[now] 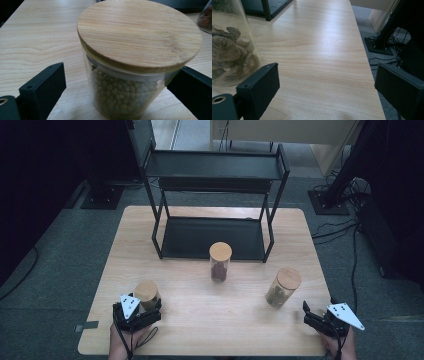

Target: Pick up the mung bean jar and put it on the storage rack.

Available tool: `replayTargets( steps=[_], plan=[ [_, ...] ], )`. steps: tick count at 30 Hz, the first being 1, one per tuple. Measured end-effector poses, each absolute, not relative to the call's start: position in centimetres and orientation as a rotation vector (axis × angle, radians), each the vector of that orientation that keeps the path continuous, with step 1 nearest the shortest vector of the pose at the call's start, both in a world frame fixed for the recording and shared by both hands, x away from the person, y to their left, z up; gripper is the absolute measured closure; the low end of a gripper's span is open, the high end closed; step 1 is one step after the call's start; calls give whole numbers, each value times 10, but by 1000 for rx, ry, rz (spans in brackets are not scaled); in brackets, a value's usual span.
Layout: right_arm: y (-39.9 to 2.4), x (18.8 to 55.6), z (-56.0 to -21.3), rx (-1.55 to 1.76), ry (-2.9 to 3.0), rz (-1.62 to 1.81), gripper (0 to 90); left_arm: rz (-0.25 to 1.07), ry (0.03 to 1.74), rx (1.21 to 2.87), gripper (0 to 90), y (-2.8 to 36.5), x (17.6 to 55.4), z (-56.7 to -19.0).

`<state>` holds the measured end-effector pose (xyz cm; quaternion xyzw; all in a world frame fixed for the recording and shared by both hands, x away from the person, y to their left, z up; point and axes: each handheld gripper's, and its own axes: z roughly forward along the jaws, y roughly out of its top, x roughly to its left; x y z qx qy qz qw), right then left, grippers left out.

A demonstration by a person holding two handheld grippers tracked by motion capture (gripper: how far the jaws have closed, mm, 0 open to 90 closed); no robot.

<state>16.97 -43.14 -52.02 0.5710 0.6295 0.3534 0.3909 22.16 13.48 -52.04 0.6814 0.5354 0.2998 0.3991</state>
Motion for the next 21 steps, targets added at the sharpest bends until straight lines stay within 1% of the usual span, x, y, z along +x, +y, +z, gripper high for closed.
replayTargets(
  steps=[7, 11, 12, 13, 16, 18, 21],
  plan=[
    [-432, 170, -520, 1450, 1599, 901, 58, 756, 1373, 1743, 62, 130, 225, -521],
    [-432, 169, -520, 1451, 1598, 905, 58, 745, 1375, 1760, 95, 130, 227, -521],
    [-432, 169, -520, 1451, 1598, 908, 58, 741, 1369, 1762, 140, 130, 227, -521],
    [-432, 169, -520, 1451, 1598, 908, 58, 743, 1366, 1765, 140, 130, 227, -521],
    [-432, 169, -520, 1452, 1600, 910, 58, 737, 1365, 1763, 187, 130, 228, -521],
    [-432, 169, -520, 1452, 1600, 912, 58, 733, 1368, 1764, 191, 129, 229, -521],
    [-432, 169, -520, 1452, 1599, 916, 58, 733, 1366, 1775, 233, 127, 230, -521]
  ],
)
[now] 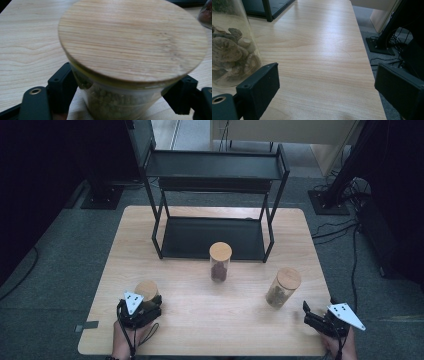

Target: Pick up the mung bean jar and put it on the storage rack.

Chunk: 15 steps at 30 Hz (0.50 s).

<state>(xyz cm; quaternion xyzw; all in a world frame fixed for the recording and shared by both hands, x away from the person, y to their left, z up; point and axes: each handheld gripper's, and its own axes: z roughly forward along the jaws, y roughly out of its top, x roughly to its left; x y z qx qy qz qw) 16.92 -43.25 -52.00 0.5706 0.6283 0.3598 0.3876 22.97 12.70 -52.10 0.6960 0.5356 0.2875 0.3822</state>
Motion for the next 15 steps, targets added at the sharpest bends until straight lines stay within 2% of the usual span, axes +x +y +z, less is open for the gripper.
replayTargets(
  steps=[15],
  plan=[
    [-433, 169, -520, 1455, 1600, 922, 58, 726, 1381, 1782, 253, 123, 238, -520]
  ],
)
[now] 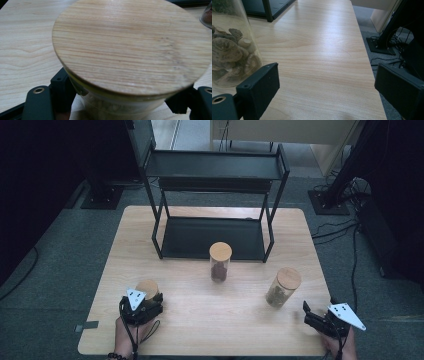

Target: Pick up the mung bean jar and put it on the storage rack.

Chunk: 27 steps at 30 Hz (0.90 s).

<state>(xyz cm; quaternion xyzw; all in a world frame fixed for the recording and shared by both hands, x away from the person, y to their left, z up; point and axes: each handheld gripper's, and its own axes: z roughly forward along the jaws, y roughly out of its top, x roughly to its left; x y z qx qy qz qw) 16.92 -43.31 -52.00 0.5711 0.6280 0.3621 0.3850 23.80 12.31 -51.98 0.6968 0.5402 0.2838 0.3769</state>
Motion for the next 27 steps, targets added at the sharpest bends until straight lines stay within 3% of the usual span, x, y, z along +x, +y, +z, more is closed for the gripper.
replayTargets(
  steps=[27],
  plan=[
    [-433, 169, -520, 1450, 1605, 929, 58, 711, 1369, 1803, 255, 99, 261, -518]
  ],
)
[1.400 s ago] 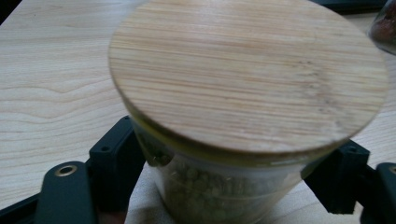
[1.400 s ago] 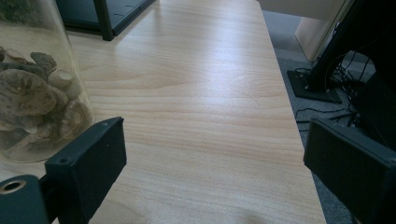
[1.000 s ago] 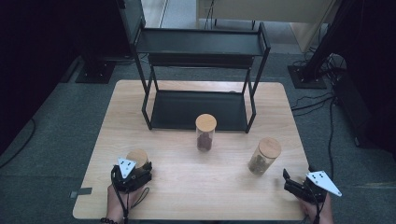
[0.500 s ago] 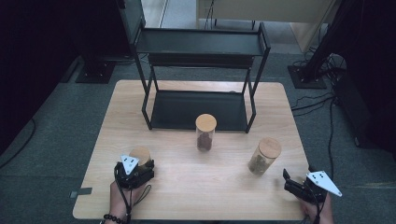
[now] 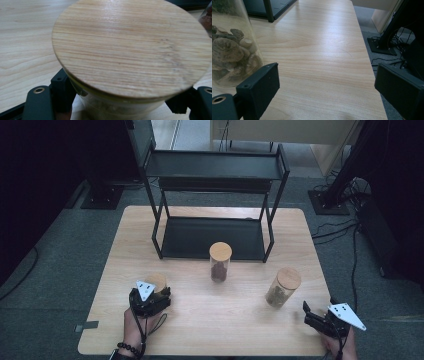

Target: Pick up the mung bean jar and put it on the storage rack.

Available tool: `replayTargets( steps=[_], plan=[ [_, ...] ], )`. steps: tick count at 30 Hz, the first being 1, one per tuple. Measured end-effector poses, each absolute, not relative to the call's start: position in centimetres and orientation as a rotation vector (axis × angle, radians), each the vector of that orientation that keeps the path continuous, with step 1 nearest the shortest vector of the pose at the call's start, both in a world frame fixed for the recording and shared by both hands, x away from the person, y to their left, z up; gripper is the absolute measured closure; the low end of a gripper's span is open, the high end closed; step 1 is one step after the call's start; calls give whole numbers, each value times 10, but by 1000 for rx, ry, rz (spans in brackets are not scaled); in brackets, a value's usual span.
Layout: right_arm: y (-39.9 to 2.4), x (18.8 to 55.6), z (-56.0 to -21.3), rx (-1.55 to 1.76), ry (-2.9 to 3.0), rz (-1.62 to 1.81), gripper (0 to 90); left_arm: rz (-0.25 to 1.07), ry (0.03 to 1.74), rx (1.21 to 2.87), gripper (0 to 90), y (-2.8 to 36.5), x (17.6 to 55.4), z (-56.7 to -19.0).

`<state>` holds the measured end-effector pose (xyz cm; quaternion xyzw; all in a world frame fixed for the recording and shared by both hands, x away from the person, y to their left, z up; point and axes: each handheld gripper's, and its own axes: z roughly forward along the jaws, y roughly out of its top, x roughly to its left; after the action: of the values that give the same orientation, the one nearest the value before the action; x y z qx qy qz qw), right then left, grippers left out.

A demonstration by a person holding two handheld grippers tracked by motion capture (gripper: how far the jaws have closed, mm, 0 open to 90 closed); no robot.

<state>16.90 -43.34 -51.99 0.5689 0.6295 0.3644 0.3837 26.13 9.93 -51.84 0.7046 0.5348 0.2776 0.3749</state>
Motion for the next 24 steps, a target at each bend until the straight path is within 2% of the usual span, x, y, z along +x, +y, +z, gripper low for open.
replayTargets(
  steps=[24],
  plan=[
    [-434, 169, -520, 1446, 1613, 943, 58, 712, 1362, 1814, 255, 80, 287, -518]
  ],
)
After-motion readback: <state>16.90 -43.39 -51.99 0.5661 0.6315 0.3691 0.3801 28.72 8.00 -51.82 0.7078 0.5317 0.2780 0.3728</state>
